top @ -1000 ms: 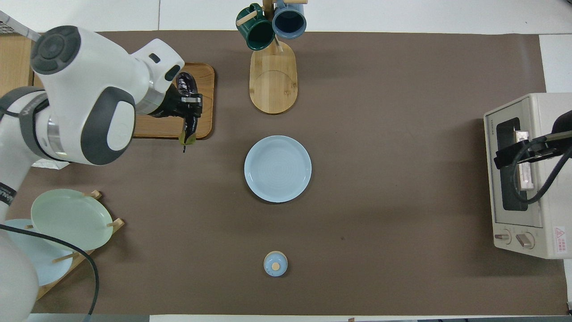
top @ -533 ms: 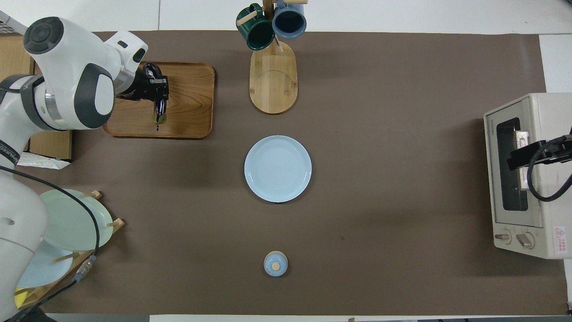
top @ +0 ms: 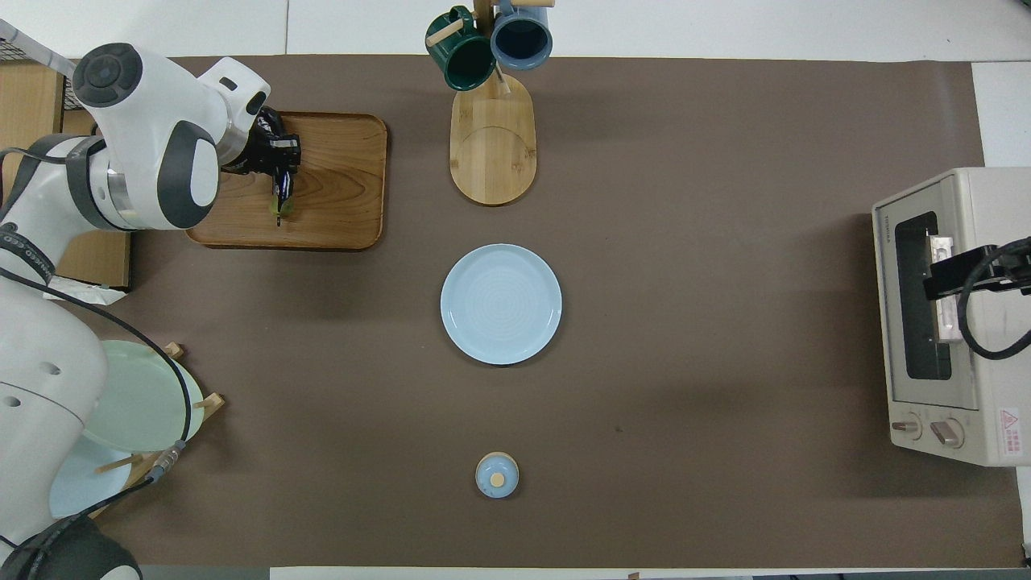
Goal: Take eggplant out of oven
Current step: 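Lower the eggplant onto the wooden tray and open the left gripper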
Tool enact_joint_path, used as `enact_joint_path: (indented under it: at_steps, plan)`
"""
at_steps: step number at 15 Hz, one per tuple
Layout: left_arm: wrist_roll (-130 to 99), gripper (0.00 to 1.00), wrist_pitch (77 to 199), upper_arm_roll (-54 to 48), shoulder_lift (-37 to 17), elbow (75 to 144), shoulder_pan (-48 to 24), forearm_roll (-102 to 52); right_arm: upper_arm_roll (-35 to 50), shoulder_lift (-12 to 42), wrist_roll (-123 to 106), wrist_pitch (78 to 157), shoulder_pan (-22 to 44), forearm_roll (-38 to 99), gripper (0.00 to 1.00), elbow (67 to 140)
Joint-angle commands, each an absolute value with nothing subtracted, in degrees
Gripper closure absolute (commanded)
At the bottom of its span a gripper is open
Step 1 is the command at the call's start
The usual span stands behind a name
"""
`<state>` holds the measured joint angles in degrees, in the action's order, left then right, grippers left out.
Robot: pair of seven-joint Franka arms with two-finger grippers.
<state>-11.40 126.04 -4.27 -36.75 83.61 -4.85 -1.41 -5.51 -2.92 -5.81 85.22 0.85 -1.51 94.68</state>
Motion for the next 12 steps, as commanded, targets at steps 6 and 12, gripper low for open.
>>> enact_joint_path:
  at_steps: [6,12]
  plan:
    - [-5.3,0.00,118.0,-4.5,-33.8,81.7,-4.0,0.0,-4.7,-4.3,-4.9,85.9,-0.8,-0.7,0.00,96.4]
    - [-6.2,0.00,105.4,-4.3,-19.4,83.7,-4.0,-0.3,-4.7,-4.3,-4.8,86.0,-1.0,-0.7,0.00,96.4]
